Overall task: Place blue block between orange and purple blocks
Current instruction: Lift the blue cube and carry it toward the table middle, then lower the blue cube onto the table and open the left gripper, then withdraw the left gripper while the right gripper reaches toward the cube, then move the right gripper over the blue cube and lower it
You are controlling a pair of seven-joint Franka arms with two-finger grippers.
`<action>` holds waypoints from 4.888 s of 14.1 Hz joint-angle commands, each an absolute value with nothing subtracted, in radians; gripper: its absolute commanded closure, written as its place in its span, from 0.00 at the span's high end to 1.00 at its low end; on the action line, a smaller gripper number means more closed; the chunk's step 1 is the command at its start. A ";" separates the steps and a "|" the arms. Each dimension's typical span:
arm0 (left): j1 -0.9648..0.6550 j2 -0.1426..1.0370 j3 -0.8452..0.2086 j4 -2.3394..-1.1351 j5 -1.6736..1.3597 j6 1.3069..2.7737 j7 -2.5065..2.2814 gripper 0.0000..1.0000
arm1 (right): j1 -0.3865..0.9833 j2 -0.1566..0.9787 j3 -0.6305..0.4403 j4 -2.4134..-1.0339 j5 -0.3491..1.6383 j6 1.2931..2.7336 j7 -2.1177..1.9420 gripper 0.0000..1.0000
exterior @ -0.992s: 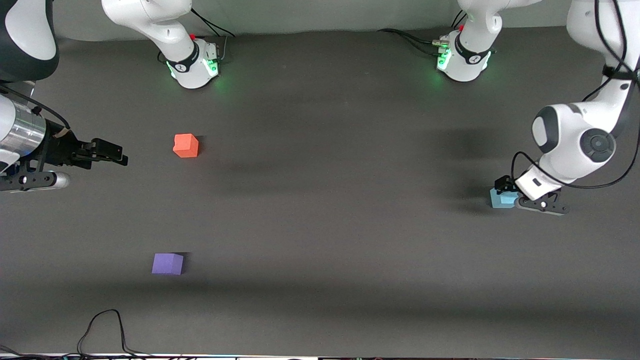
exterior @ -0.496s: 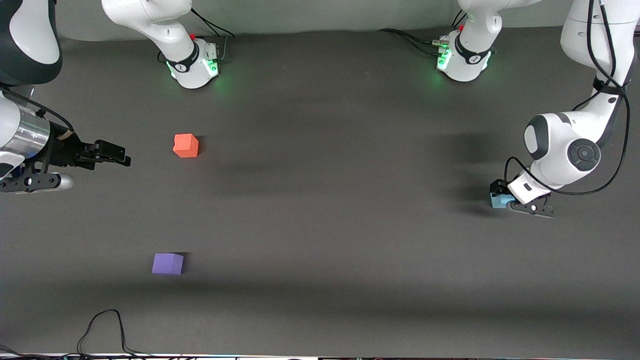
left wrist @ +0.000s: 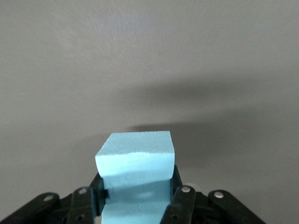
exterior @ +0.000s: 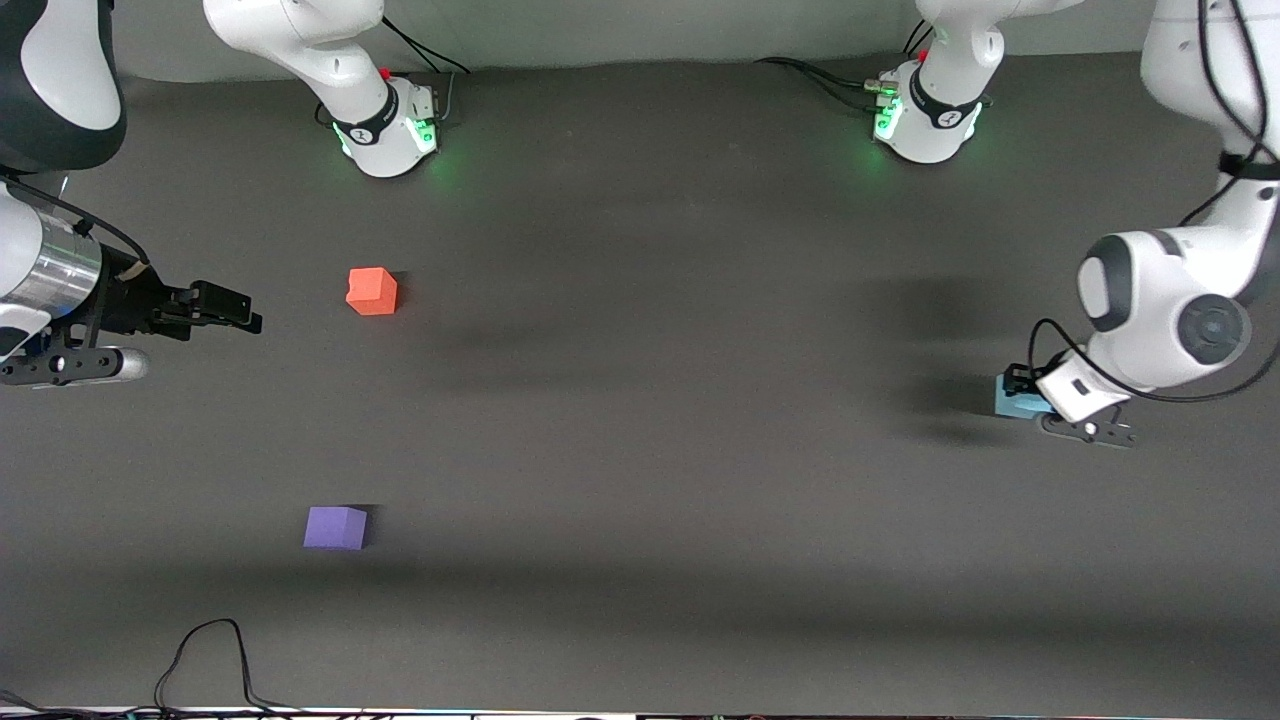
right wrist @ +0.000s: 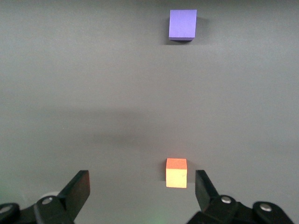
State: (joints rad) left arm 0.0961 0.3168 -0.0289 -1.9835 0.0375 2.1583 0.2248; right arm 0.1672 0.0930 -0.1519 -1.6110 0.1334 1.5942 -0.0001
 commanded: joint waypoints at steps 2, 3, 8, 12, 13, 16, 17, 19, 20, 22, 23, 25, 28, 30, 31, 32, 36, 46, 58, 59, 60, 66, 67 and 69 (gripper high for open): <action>-0.107 0.291 -0.026 -1.760 0.031 1.852 -0.048 0.45 | 0.172 0.080 -0.156 -1.629 0.152 1.617 0.017 1.00; -0.174 0.293 -0.026 -1.731 0.023 1.823 -0.145 0.45 | 0.172 0.081 -0.156 -1.629 0.152 1.618 0.017 1.00; -0.504 0.389 -0.025 -1.545 -0.055 1.832 -0.570 0.45 | 0.172 0.084 -0.156 -1.629 0.152 1.621 0.017 1.00; -0.716 0.608 -0.026 -1.340 -0.055 1.896 -0.796 0.45 | 0.170 0.086 -0.156 -1.631 0.152 1.624 0.017 1.00; -0.754 0.661 -0.025 -1.295 -0.054 1.926 -0.836 0.45 | 0.172 0.086 -0.156 -1.632 0.152 1.624 0.017 1.00; -0.831 0.784 -0.021 -1.229 -0.046 2.041 -0.897 0.45 | 0.170 0.086 -0.156 -1.632 0.152 1.626 0.015 1.00; -0.848 0.820 -0.017 -1.224 -0.045 2.093 -0.940 0.45 | 0.170 0.086 -0.156 -1.632 0.152 1.626 0.014 1.00; -0.877 0.891 -0.014 -1.209 0.010 2.147 -0.995 0.45 | 0.169 0.086 -0.156 -1.631 0.152 1.626 0.011 1.00; -0.879 0.913 -0.015 -1.210 0.037 2.170 -1.017 0.45 | 0.169 0.086 -0.158 -1.631 0.152 1.626 0.008 1.00; -0.879 0.923 -0.018 -1.216 0.052 2.177 -1.016 0.45 | 0.169 0.086 -0.158 -1.631 0.152 1.626 0.006 1.00; -0.879 0.923 -0.018 -1.216 0.052 2.177 -1.014 0.46 | 0.169 0.086 -0.158 -1.631 0.152 1.626 0.006 1.00; -0.879 0.923 -0.018 -1.218 0.070 2.177 -1.003 0.91 | 0.167 0.086 -0.158 -1.631 0.152 1.626 0.006 1.00; -0.864 0.872 -0.021 -1.213 0.074 2.088 -0.970 1.00 | 0.167 0.087 -0.158 -1.631 0.152 1.626 0.006 1.00; -0.815 0.797 -0.031 -1.210 0.039 1.976 -0.924 1.00 | 0.166 0.087 -0.158 -1.631 0.152 1.626 0.005 1.00; -0.792 0.741 -0.029 -1.210 -0.012 1.930 -0.873 1.00 | 0.166 0.087 -0.158 -1.631 0.152 1.626 0.005 1.00; -0.760 0.679 -0.023 -1.215 -0.062 1.877 -0.814 1.00 | 0.166 0.087 -0.158 -1.631 0.152 1.626 0.006 1.00; -0.556 0.462 -0.023 -1.281 -0.136 1.659 -0.603 1.00 | 0.173 0.080 -0.155 -1.631 0.152 1.623 0.026 1.00; -0.069 0.114 -0.012 -1.523 -0.064 1.496 -0.011 1.00 | 0.570 0.142 -0.147 -1.611 0.167 1.722 0.518 1.00; -0.021 0.006 -0.012 -1.539 0.003 1.486 0.020 1.00 | 0.862 0.501 -0.146 -1.582 0.181 2.032 0.752 1.00; -0.046 0.006 -0.002 -1.540 0.002 1.486 0.020 1.00 | 0.874 0.515 -0.146 -1.583 0.163 2.039 0.750 1.00; -0.072 0.006 0.035 -1.539 0.002 1.486 0.020 1.00 | 0.877 0.526 -0.146 -1.589 0.160 2.054 0.749 1.00; -0.106 0.014 0.074 -1.540 0.002 1.489 0.031 1.00 | 0.891 0.574 -0.147 -1.670 0.106 2.192 0.635 1.00; -0.106 0.018 0.074 -1.542 0.002 1.494 0.031 1.00 | 0.891 0.584 -0.147 -1.681 0.106 2.216 0.612 1.00; -0.109 0.021 0.074 -1.545 0.002 1.500 0.031 1.00 | 0.891 0.609 -0.150 -1.680 0.104 2.241 0.589 1.00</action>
State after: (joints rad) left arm -0.0829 0.0310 0.0560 -1.5260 -0.0120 1.4865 0.0369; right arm 0.8756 0.5955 -0.1332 -1.6704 0.1158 2.2050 0.6288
